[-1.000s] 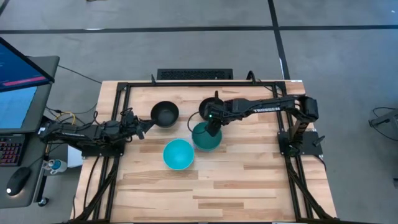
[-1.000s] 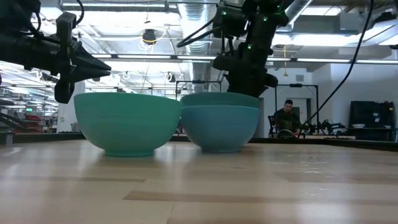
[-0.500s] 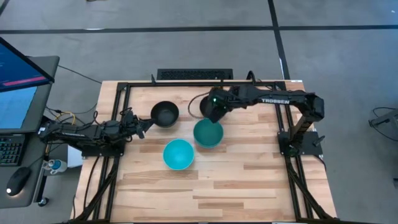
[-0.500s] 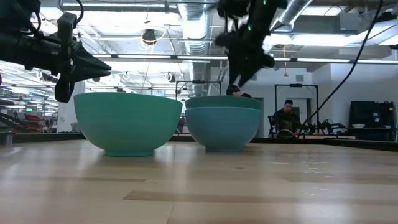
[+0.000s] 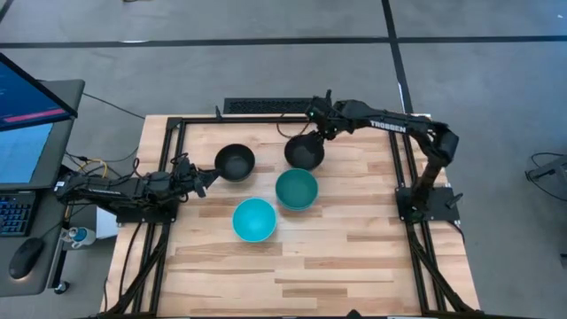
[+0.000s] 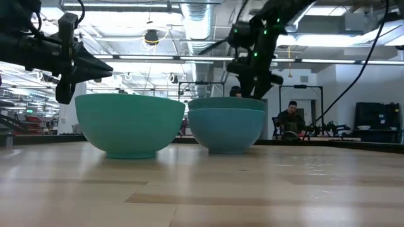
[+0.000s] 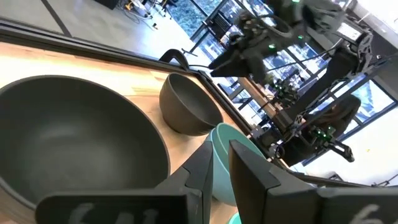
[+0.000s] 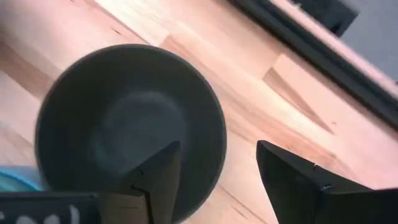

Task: Nest bowls inside each other
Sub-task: Stack the right black bowl on top of the green bowl

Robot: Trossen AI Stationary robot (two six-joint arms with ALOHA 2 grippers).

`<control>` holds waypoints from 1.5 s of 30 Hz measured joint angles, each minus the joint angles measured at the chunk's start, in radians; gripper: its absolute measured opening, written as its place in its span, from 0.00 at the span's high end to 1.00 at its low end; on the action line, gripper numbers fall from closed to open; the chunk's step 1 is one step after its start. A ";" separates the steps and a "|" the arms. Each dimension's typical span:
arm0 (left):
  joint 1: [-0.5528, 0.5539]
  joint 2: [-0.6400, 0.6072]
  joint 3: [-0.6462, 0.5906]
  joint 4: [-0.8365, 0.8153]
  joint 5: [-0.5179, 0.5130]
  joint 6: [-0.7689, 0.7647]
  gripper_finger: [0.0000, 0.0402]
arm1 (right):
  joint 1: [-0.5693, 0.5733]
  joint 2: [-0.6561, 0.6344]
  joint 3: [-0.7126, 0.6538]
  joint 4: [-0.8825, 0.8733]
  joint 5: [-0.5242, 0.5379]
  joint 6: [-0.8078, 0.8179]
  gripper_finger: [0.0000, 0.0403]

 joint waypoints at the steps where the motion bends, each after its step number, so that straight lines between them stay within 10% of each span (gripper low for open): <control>1: 0.000 0.000 0.000 0.004 0.000 0.000 0.90 | -0.014 0.008 0.000 -0.004 -0.015 -0.009 0.43; 31: 0.000 0.000 0.000 0.036 -0.018 -0.012 0.90 | -0.037 0.134 0.000 0.030 -0.056 -0.062 0.52; 45: 0.000 0.000 0.000 0.036 -0.024 -0.004 0.90 | -0.048 0.136 0.000 0.046 -0.086 -0.081 0.81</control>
